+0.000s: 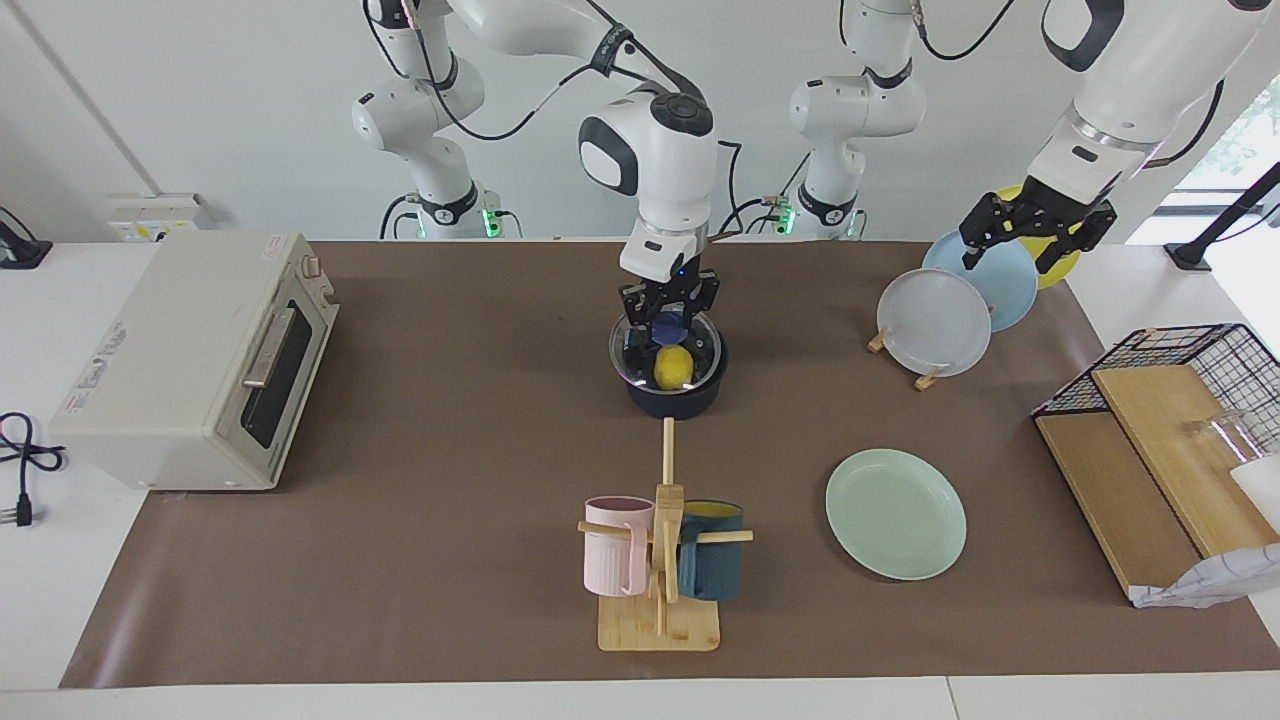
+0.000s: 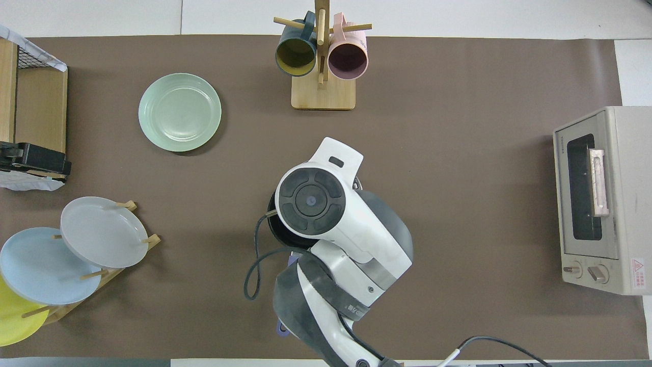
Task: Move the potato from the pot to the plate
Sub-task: 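Set the lid beside the toaster while the left gripper reaches the saucepan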
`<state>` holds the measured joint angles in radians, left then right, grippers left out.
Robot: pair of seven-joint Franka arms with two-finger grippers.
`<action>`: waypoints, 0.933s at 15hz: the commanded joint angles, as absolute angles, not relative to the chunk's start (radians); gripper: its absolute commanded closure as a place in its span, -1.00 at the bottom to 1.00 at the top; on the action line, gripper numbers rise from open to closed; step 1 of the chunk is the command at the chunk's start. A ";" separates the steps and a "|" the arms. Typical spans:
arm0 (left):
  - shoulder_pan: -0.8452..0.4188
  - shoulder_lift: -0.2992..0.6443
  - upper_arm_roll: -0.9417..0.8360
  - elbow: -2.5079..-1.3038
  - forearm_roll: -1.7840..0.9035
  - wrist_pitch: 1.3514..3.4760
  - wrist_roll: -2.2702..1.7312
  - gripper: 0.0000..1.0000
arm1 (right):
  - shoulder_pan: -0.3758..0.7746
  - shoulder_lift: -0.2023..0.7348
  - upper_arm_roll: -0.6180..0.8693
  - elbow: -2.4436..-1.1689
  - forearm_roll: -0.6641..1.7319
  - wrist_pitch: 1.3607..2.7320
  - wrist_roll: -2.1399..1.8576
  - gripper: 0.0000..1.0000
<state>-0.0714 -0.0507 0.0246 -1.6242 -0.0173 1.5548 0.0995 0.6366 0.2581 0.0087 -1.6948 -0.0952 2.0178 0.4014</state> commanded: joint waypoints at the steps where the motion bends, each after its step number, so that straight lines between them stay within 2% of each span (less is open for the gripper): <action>1: -0.074 -0.080 0.021 -1.660 -0.003 1.580 0.092 -1.00 | 0.488 0.235 0.018 -1.706 -0.104 1.988 0.219 0.35; 4: -0.098 -0.078 0.011 -1.660 -0.006 1.591 0.087 -1.00 | 0.333 0.227 0.018 -1.744 -0.104 1.982 -0.001 0.32; 6: -0.161 -0.080 0.011 -1.661 -0.009 1.592 0.051 -1.00 | 0.244 0.210 0.018 -1.804 -0.095 1.999 -0.108 0.30; 11: -0.359 -0.090 0.011 -1.733 -0.076 1.703 -0.159 -1.00 | 0.123 0.144 0.018 -2.046 -0.089 2.230 -0.258 0.28; 14: -0.492 -0.077 0.011 -1.764 -0.104 1.787 -0.337 -1.00 | 0.077 0.135 0.018 -2.143 -0.089 2.360 -0.301 0.27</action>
